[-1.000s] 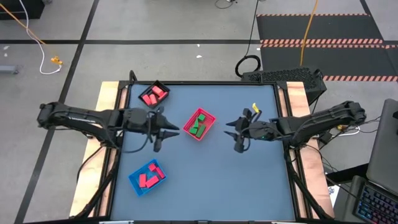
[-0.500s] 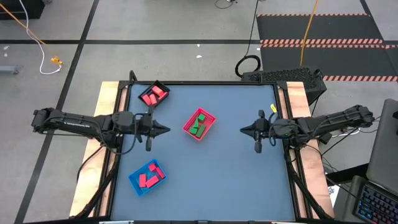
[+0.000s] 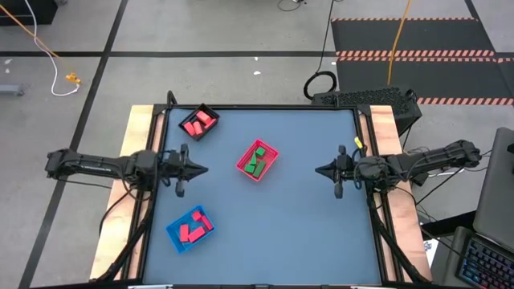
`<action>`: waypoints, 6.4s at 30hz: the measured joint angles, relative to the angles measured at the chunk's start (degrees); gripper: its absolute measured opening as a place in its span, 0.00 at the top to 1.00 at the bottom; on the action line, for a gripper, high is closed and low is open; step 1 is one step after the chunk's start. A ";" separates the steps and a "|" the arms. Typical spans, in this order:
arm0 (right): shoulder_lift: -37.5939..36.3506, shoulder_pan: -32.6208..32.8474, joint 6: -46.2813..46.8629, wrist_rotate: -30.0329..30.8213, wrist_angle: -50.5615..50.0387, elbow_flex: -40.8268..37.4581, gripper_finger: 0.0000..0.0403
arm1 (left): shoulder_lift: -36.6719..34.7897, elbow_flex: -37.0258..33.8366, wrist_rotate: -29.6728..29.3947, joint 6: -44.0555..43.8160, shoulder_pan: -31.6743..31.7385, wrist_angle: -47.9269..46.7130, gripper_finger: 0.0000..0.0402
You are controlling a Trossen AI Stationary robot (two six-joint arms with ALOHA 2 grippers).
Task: Sort & place blocks by color
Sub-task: Return to Home Position
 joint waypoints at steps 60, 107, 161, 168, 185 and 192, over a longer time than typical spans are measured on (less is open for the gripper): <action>-16.61 -6.93 -13.47 -12.90 17.49 -17.13 1.00 | -18.53 -5.72 8.61 6.76 4.68 -9.95 0.98; -16.59 -6.93 -11.94 -12.98 17.46 -17.22 1.00 | -18.53 -5.72 8.36 10.37 4.68 -8.42 0.98; -16.59 -6.92 -11.95 -13.00 17.47 -17.22 1.00 | -18.53 -5.72 8.35 10.41 4.68 -8.42 0.98; -16.59 -6.91 -11.95 -13.00 17.46 -17.22 1.00 | -18.53 -5.72 8.35 10.41 4.69 -8.41 0.98; -16.59 -6.91 -11.94 -13.00 17.45 -17.22 1.00 | -18.53 -5.72 8.35 10.41 4.70 -8.41 0.98; -16.59 -6.91 -11.94 -13.00 17.46 -17.22 1.00 | -18.51 -5.72 8.35 10.41 4.70 -8.40 0.98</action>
